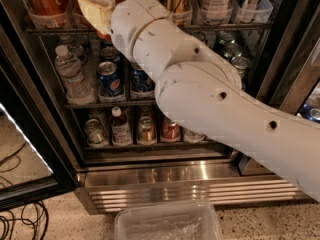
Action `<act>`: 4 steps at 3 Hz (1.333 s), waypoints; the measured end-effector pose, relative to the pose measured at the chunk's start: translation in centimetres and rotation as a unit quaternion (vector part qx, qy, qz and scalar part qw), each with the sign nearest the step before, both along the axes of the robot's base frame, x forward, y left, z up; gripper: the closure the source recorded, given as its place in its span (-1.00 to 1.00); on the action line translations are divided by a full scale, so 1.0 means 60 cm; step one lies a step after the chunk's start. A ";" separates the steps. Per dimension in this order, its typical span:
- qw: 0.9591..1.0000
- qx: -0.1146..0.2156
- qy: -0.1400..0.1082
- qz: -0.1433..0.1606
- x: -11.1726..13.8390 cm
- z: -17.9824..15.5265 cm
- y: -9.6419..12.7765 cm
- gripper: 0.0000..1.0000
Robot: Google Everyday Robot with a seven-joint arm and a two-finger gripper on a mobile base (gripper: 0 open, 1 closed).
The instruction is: Pick coke can from top shelf of fridge
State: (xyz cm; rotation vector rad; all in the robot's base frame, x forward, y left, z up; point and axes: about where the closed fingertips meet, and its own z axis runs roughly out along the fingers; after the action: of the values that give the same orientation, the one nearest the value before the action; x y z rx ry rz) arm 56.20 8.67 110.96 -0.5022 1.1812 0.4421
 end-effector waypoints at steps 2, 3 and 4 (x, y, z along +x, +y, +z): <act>0.998 -0.003 0.029 0.046 -0.021 -0.021 0.046 1.00; 0.996 -0.006 0.060 0.069 -0.055 -0.043 0.075 1.00; 0.992 0.001 0.094 0.085 -0.111 -0.059 0.104 1.00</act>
Offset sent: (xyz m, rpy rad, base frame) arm -0.0092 0.0251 -0.0173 -0.0077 0.0745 0.0997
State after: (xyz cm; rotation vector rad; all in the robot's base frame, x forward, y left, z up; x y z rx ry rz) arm 49.52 14.92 107.44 -0.5726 1.3230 0.6478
